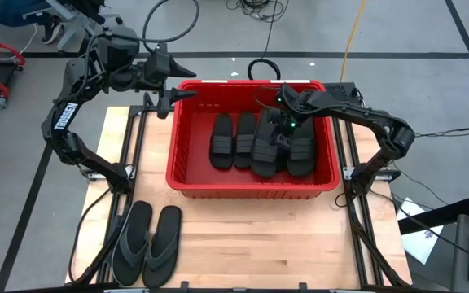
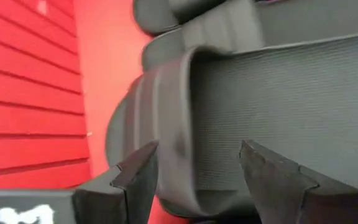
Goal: Pick and place slides into bin
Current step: Put the black slipper into the red bin
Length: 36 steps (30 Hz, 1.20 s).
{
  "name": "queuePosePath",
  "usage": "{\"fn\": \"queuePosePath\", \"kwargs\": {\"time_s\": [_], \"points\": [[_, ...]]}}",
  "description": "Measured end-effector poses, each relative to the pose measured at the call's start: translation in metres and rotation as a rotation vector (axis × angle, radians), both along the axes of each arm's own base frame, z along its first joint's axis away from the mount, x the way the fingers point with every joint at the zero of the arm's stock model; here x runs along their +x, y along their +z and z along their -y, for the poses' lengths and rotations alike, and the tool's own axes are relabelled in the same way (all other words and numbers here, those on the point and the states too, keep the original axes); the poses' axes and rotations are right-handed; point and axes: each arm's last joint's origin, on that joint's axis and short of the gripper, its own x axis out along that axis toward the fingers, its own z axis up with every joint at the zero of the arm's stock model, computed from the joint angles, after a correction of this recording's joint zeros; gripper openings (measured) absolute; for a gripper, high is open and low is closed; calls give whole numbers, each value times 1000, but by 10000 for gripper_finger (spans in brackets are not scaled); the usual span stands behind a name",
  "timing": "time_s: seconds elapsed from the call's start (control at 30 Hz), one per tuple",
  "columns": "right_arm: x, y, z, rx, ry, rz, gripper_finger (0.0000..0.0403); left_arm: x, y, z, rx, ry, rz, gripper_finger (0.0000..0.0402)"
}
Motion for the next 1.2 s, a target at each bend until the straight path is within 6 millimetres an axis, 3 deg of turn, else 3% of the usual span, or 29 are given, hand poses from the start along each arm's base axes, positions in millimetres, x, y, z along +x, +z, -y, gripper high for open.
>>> {"fn": "queuePosePath", "kwargs": {"time_s": [0.43,0.53,0.67,0.7,0.77,1.0,1.2], "points": [[14,-27,-2,81,78,-51,199,-1,-2,1,-41,11,-20,237],[15,-27,-1,69,94,-38,158,-1,-2,1,-41,11,-20,237],[14,-24,0,72,106,-8,59,-1,-2,1,-37,9,-21,237],[13,-23,0,68,110,-5,31,-1,-2,0,-34,8,-21,237],[10,-20,-1,67,116,-1,14,-1,-2,0,-27,6,-22,237],[-2,4,-8,25,112,22,6,-1,-2,0,-12,0,-24,237],[-13,32,-13,31,209,-39,4,-1,-2,0,-6,-2,-23,237]]}}
